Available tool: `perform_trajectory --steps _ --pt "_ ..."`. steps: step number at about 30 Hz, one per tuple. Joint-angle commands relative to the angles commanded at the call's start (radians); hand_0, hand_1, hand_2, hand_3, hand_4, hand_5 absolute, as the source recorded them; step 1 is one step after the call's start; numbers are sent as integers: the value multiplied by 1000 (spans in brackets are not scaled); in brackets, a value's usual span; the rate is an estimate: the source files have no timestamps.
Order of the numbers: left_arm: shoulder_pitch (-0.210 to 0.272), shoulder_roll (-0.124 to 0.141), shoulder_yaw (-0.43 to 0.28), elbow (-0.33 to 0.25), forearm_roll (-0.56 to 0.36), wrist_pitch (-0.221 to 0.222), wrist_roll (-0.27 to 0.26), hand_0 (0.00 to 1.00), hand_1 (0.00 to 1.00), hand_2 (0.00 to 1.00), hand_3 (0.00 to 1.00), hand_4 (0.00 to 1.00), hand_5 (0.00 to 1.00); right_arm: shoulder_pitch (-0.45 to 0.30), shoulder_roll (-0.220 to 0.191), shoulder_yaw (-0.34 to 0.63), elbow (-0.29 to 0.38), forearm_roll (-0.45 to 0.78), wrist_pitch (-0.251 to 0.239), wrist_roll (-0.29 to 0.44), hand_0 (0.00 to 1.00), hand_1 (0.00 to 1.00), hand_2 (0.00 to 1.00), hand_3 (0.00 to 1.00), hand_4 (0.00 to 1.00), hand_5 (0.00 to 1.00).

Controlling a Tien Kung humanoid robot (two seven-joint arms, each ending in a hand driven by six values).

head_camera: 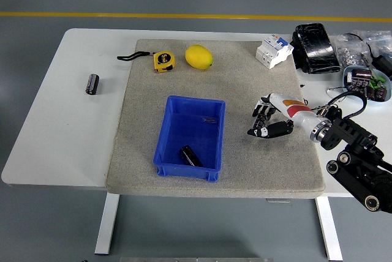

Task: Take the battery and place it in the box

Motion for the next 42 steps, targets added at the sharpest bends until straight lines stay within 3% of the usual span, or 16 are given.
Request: perform_trajectory --steps 7,11,17,23,24,30,31,42 --pt "0 2 -7 0 7 1 1 681 626 671 777 741 849 27 -7 0 77 5 5 -9 286 376 422 447 882 252" --pt "0 4 -9 0 12 1 1 681 626 671 777 741 849 64 9 -15 148 13 6 -13 286 376 422 447 882 252" --pt "-2 8 -13 0 20 3 3 681 625 666 774 741 849 142 51 -95 249 45 12 -16 290 384 424 446 870 241" --pt "-4 11 -14 0 23 5 4 681 620 662 774 739 845 175 99 -157 274 66 44 -23 324 401 436 457 872 236" --pt "-5 11 -14 0 23 5 4 678 618 653 774 743 844 178 105 -167 273 66 54 -24 433 493 548 648 918 270" --pt "-8 13 -14 0 23 7 5 678 618 653 774 743 844 190 114 -202 256 35 158 -57 433 493 548 648 918 270" --pt "-9 14 -13 0 22 8 4 676 613 650 774 743 843 191 113 -202 251 29 172 -61 681 718 886 998 998 312" --pt "-11 15 -10 0 20 8 8 675 610 645 774 742 842 180 104 -156 223 -8 180 -64 726 750 944 998 998 306"
